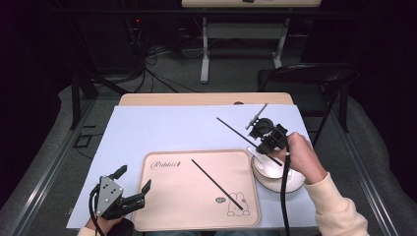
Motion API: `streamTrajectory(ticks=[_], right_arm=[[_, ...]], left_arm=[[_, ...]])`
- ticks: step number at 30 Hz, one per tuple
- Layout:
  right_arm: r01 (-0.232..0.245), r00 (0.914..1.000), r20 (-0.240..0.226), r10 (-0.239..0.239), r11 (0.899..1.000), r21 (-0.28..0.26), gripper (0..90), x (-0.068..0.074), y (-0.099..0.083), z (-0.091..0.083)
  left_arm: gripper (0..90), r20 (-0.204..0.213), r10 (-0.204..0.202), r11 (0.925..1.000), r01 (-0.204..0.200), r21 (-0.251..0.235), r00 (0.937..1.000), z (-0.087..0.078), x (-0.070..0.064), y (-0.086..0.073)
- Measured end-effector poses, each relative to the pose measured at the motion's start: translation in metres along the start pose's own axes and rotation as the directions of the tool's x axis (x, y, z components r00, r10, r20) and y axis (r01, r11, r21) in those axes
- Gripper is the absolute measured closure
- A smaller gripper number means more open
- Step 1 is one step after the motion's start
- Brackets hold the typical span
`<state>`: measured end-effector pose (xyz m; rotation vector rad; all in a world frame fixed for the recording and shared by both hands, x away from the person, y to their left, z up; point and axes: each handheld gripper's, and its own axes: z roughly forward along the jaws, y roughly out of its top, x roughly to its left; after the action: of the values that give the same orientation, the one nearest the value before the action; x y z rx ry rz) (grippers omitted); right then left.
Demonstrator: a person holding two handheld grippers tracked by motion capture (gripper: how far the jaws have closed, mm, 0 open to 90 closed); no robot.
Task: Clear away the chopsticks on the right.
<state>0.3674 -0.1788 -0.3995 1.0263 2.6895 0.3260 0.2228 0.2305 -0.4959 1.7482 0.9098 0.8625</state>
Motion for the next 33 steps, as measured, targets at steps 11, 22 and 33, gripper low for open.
streamTrajectory(ticks=[11, 22, 33], right_arm=[[-0.001, 0.9979, -0.065, 0.0, 1.0, -0.02, 85.0, 0.035, 0.011, 0.015], [0.006, 0.9939, -0.11, -0.001, 0.999, 0.046, 84.9, 0.065, 0.015, 0.057], [0.012, 0.9922, -0.124, 0.002, 0.993, 0.115, 84.8, 0.076, 0.014, 0.102]], left_arm=[[15.5, 0.003, -0.002, 1.0, 0.002, -0.003, 1.0, -0.001, 0.001, -0.001], [15.5, 0.007, 0.002, 1.0, -0.002, -0.001, 1.0, 0.0, 0.001, 0.0], [15.5, 0.007, 0.001, 1.0, -0.001, 0.0, 1.0, 0.001, 0.0, 0.0]])
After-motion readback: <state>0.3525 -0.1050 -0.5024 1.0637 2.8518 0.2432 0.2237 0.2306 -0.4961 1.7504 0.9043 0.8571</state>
